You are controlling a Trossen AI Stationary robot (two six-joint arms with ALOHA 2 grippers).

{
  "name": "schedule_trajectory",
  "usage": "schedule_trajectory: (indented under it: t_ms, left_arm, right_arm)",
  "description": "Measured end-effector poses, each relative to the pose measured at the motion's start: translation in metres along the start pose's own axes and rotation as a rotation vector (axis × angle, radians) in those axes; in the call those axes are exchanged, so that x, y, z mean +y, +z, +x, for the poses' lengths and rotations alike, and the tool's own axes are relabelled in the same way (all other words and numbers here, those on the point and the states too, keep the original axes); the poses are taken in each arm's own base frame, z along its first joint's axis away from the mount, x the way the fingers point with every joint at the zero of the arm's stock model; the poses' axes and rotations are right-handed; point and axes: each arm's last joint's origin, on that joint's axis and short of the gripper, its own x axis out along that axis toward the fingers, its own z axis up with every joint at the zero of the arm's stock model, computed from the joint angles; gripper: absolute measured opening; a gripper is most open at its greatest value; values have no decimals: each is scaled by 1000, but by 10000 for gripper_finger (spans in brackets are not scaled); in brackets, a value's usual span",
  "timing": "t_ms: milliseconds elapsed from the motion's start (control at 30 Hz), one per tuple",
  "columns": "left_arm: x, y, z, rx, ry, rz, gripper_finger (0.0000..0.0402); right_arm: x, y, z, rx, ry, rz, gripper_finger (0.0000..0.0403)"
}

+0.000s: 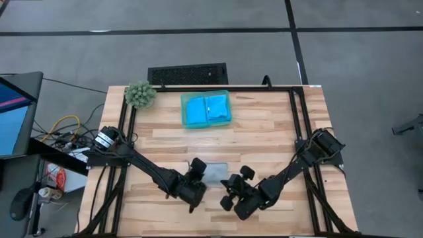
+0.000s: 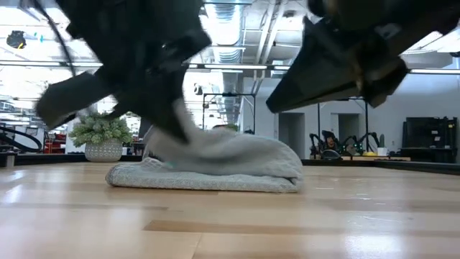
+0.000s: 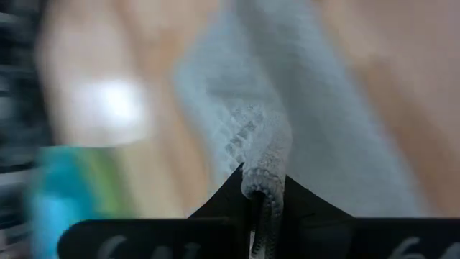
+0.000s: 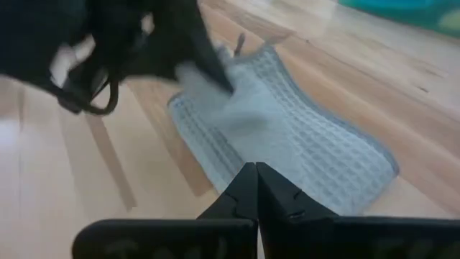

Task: Fold microfiber towels
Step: Fold the gray microfiber towel

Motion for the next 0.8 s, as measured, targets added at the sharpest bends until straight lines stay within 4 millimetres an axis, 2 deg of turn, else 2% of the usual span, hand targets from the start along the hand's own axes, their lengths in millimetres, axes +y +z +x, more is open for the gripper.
schedule_trajectory:
  t_ms: [133,300,500,800]
  left_arm:
    - [12,12,-8,-3,126,53,12]
    - [15,11,0,-53,-84,25,12]
    - [23,7,6,-11,0,7,12]
    - [23,6,6,1,9,87,12]
  right_arm:
    - [2,-2,-8,-2,11,-30,20]
    - [9,-8,-15,-2,55,-84,11]
    - [17,-22,5,-15,101,-96,10]
    - [7,-33,41,16,53,-115,9]
